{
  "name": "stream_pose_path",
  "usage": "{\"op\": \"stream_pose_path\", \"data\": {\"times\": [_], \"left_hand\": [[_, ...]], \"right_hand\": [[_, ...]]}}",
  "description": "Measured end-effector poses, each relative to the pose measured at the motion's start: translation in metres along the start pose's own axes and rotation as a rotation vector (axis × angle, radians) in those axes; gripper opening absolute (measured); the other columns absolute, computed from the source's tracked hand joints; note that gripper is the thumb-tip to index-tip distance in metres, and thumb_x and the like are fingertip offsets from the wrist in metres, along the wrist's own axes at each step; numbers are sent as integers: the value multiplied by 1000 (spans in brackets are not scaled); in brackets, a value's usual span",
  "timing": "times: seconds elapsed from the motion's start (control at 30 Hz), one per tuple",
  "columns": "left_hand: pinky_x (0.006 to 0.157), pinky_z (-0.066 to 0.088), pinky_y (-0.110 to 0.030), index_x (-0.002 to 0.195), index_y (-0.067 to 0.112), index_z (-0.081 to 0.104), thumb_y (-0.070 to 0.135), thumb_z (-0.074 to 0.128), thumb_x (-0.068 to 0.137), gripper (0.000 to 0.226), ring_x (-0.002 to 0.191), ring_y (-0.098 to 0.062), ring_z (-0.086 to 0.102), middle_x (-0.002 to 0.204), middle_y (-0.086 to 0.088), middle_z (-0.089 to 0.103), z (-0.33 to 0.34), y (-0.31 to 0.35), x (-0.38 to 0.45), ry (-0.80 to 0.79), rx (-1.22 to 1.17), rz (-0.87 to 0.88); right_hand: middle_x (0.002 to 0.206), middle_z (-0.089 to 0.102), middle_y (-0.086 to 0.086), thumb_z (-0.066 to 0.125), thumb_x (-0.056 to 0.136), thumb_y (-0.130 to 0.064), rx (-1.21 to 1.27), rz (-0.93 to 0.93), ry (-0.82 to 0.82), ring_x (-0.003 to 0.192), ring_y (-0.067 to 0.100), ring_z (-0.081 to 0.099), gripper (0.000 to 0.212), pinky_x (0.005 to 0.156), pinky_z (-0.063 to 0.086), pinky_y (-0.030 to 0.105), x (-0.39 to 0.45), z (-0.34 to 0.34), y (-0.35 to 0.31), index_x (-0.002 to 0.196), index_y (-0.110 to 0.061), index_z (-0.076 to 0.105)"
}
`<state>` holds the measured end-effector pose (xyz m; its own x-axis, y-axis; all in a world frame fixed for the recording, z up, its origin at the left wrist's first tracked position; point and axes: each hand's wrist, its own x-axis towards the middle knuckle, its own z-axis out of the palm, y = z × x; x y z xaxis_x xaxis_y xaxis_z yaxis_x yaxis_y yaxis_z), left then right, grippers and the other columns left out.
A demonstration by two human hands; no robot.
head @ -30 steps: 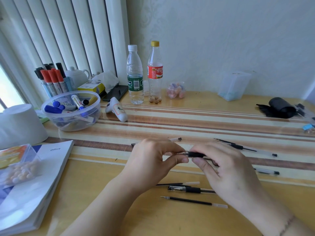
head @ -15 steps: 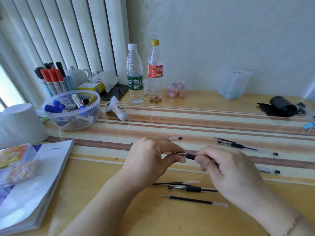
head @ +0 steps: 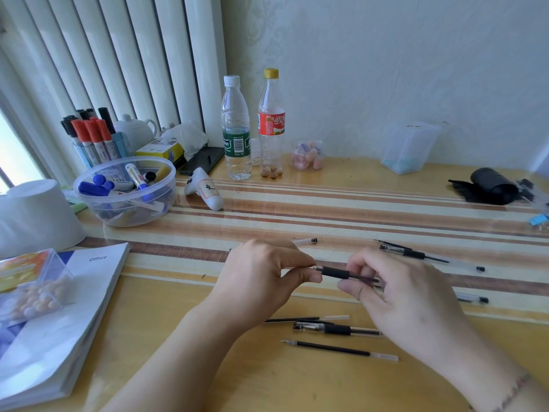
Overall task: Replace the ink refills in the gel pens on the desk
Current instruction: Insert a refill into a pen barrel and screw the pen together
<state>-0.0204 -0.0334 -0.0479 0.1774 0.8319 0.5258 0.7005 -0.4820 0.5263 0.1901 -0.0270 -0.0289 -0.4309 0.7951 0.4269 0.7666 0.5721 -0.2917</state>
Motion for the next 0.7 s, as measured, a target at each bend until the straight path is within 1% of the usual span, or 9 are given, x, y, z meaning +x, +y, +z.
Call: {"op": "stream_pose_path", "data": {"times": [0.07,0.13,0.27,0.33,0.43,0.5,0.6,0.63,0.7], "left_hand": [[53,49,-34,84,27,75,49,59,85,27,66,-8,62,73,12,69,1,2,0,-15,27,40],[51,48,-33,83,26,75,45,59,87,26,64,-9,61,72,10,68,1,3,-1,-35,62,75],[50,47,-34,82,25,73,38,58,88,21,64,-14,62,73,7,67,1,6,-2,-61,72,121],[49,46,-34,82,23,73,36,58,89,20,63,-14,61,72,7,65,0,8,-2,-62,91,145],[50,43,-28,83,26,70,39,58,89,18,60,-9,53,68,10,60,-3,11,-1,-59,115,73],[54,37,-22,90,30,64,35,54,89,11,60,-8,48,68,8,55,-5,14,0,-93,26,-33],[69,41,-22,122,31,47,11,34,89,41,76,-11,49,87,5,54,-9,12,0,-226,-207,-200],[75,41,-19,130,32,38,4,31,90,50,82,-10,49,94,6,53,-8,9,-1,-249,-187,-200],[80,37,-9,141,37,22,-6,33,92,66,90,-3,48,105,10,54,-7,5,-3,-247,-94,-170]], "right_hand": [[53,58,-16,62,80,-47,-22,-19,16,48,4,53,16,42,44,27,0,1,1,76,-31,60],[45,46,-19,65,83,-40,-34,-34,20,43,7,48,15,37,39,27,-1,0,0,71,-30,62],[40,22,-27,57,82,-27,-40,-55,11,36,-8,26,19,37,20,15,-1,-1,-2,64,-30,62],[40,18,-29,53,83,-24,-31,-49,9,36,-10,22,21,40,17,14,-2,1,0,63,-31,59],[41,30,-29,47,94,-37,-4,-43,0,38,-9,33,26,40,23,15,-1,4,5,72,-34,60],[45,38,-25,44,92,-47,-12,-43,2,41,-7,40,23,40,25,16,1,3,8,79,-36,59],[52,49,-21,49,88,-46,10,-29,25,50,4,51,10,39,29,18,3,0,13,92,-37,52],[58,55,-18,52,88,-43,27,-14,24,56,7,53,9,39,35,21,4,-1,16,94,-37,49],[69,61,-19,58,86,-38,36,9,38,55,8,54,12,44,44,27,4,-1,19,93,-37,48]]}}
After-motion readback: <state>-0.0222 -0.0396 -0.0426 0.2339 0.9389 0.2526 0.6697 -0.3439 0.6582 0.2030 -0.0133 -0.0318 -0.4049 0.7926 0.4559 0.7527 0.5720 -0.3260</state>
